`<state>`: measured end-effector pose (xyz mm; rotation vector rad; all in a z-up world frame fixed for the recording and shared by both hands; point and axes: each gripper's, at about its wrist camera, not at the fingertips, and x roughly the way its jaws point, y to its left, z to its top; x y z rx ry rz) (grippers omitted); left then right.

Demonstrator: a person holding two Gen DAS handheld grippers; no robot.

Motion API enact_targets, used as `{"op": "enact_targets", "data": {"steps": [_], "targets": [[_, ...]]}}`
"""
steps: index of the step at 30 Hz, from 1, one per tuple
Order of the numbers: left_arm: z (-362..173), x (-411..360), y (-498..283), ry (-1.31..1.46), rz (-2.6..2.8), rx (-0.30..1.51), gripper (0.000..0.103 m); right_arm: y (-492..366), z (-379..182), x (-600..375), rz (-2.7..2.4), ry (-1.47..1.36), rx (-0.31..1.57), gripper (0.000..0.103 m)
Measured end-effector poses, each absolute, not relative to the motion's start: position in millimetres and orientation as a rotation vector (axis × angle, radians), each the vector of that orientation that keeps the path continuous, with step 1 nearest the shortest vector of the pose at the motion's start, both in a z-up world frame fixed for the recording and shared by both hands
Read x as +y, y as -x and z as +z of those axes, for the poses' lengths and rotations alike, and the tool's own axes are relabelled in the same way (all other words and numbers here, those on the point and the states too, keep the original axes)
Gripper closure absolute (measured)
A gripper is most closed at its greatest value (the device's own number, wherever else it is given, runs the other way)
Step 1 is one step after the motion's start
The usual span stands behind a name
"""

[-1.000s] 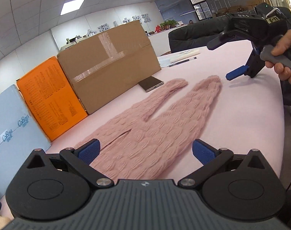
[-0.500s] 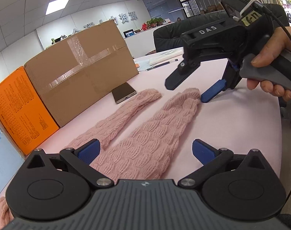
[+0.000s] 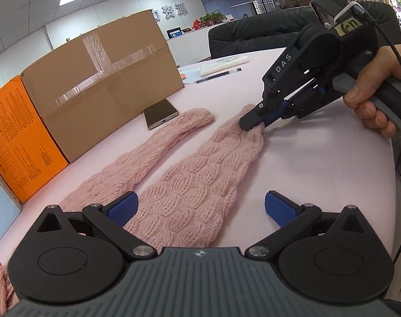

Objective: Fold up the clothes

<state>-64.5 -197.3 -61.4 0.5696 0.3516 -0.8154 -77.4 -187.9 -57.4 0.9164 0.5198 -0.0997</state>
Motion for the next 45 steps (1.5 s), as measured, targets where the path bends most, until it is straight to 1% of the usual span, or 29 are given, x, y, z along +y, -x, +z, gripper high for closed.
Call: {"op": "enact_targets", "data": {"steps": [4, 10, 13, 20, 22, 23, 24, 26, 31, 33, 35, 42, 43, 45], "targets": [[-59.7, -193.6, 59.1, -0.534, -0.797, 0.365, 0.0, 80.2, -50.3, -181.5, -0.087, -0.868, 0.485, 0.094], [-51.1, -178.1, 58.4, -0.491, -0.736, 0.372, 0.001, 81.4, -36.3, -172.4, -0.011, -0.869, 0.39, 0.094], [-43.7, -156.5, 64.1, -0.481, -0.703, 0.328, 0.001, 72.4, -22.2, -158.0, 0.046, -0.844, 0.382, 0.094], [-25.0, -67.0, 57.8, -0.306, -0.588, 0.307, 0.001, 40.4, 6.7, -113.7, 0.177, -0.767, 0.392, 0.094], [-26.4, -48.8, 49.2, -0.272, -0.507, 0.349, 0.012, 31.2, 11.7, -101.5, 0.207, -0.754, 0.397, 0.094], [-28.1, -41.4, 45.2, -0.264, -0.474, 0.373, 0.029, 26.6, 13.9, -95.6, 0.222, -0.75, 0.397, 0.094], [-31.2, -36.6, 41.5, -0.272, -0.457, 0.403, 0.04, 21.7, 16.0, -89.1, 0.238, -0.747, 0.398, 0.094], [-37.6, -27.9, 36.8, -0.282, -0.425, 0.443, 0.044, 11.2, 19.8, -75.2, 0.272, -0.743, 0.399, 0.094], [-36.0, -3.2, 39.0, -0.213, -0.399, 0.439, 0.042, -20.0, 23.3, -34.5, 0.387, -0.753, 0.417, 0.094], [-33.2, 9.8, 42.3, -0.197, -0.373, 0.42, 0.034, -34.6, 20.4, -15.1, 0.443, -0.758, 0.436, 0.094], [-31.4, 23.0, 44.3, -0.184, -0.344, 0.403, 0.028, -49.0, 16.2, 3.8, 0.497, -0.762, 0.458, 0.093], [-35.0, 67.5, 45.3, -0.107, -0.276, 0.432, 0.027, -89.0, -22.9, 50.5, 0.574, -0.796, 0.58, 0.091], [-36.0, 70.7, 46.1, -0.102, -0.274, 0.432, 0.026, -91.9, -28.4, 53.4, 0.576, -0.801, 0.598, 0.09], [-35.9, 74.9, 48.7, -0.098, -0.276, 0.425, 0.025, -96.2, -39.2, 56.4, 0.565, -0.826, 0.637, 0.075]]}}
